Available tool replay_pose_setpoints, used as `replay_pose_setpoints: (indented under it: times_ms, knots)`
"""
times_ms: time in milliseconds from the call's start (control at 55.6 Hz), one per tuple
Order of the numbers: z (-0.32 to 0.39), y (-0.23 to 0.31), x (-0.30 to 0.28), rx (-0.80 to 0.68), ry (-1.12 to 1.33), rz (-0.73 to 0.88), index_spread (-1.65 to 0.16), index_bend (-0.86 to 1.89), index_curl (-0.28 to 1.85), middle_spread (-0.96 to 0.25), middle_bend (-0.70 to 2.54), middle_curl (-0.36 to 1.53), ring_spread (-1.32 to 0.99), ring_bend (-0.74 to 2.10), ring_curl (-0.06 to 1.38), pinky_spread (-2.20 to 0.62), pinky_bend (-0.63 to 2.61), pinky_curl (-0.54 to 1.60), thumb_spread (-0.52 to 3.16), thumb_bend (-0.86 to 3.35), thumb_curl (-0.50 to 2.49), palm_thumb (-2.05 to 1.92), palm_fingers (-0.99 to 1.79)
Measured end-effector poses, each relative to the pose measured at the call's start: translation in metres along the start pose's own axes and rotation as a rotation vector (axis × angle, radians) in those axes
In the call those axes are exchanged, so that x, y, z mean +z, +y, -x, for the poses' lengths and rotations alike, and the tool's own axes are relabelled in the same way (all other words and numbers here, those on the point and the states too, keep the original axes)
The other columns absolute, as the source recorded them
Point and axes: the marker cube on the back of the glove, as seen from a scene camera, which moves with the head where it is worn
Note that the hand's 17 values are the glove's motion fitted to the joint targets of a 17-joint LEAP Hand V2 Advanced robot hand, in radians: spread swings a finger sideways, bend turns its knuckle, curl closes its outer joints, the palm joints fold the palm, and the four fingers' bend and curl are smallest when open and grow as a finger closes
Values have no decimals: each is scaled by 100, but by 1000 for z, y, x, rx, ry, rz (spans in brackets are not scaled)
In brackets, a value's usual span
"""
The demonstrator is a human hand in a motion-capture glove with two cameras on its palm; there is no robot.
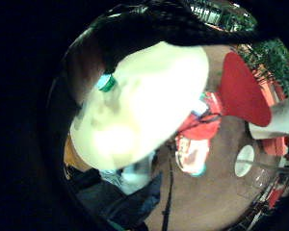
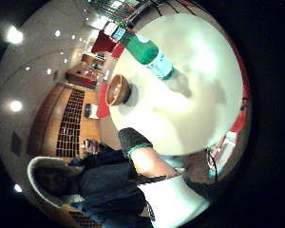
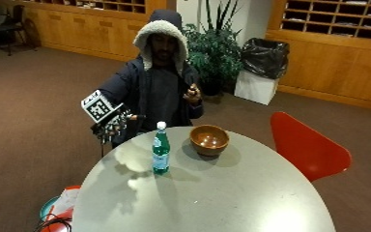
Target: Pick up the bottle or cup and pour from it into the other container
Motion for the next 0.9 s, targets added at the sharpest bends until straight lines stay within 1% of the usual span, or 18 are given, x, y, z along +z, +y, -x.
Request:
replay_pose_setpoints:
  times_ms: [216, 395, 503, 611, 701, 755, 827, 899]
  knots:
    - [8, -67, 62, 28, -231, 36, -37, 11, 21, 0, 19, 30, 20, 24, 25, 37, 51, 38, 81, -3, 36, 34, 18]
    - [27, -113, 97, -21, -425, 88, -35, 12, 20, 2, 20, 31, 21, 25, 26, 37, 55, 38, 79, -3, 37, 37, 17]
    - [38, -128, 115, -53, -552, 49, -32, 13, 20, 2, 21, 32, 21, 27, 26, 37, 56, 37, 79, -2, 37, 42, 22]
    - [49, -139, 125, -53, -684, 4, -31, 12, 20, 0, 26, 33, 20, 33, 28, 36, 54, 36, 79, 0, 39, 54, 41]
    - [53, -145, 131, -77, -745, -25, -30, 13, 21, -5, 32, 36, 16, 40, 30, 35, 50, 34, 78, 1, 41, 65, 62]
    - [56, -147, 132, -74, -766, -53, -30, 13, 22, -8, 33, 37, 11, 45, 31, 33, 47, 34, 76, 2, 42, 73, 75]
    - [59, -149, 134, -87, -790, -87, -30, 21, 26, -14, 37, 38, 0, 50, 33, 28, 37, 31, 73, 5, 46, 86, 108]
    - [60, -151, 134, -92, -802, -103, -29, 19, 30, -16, 34, 39, -8, 56, 37, 22, 35, 33, 65, 3, 49, 91, 117]
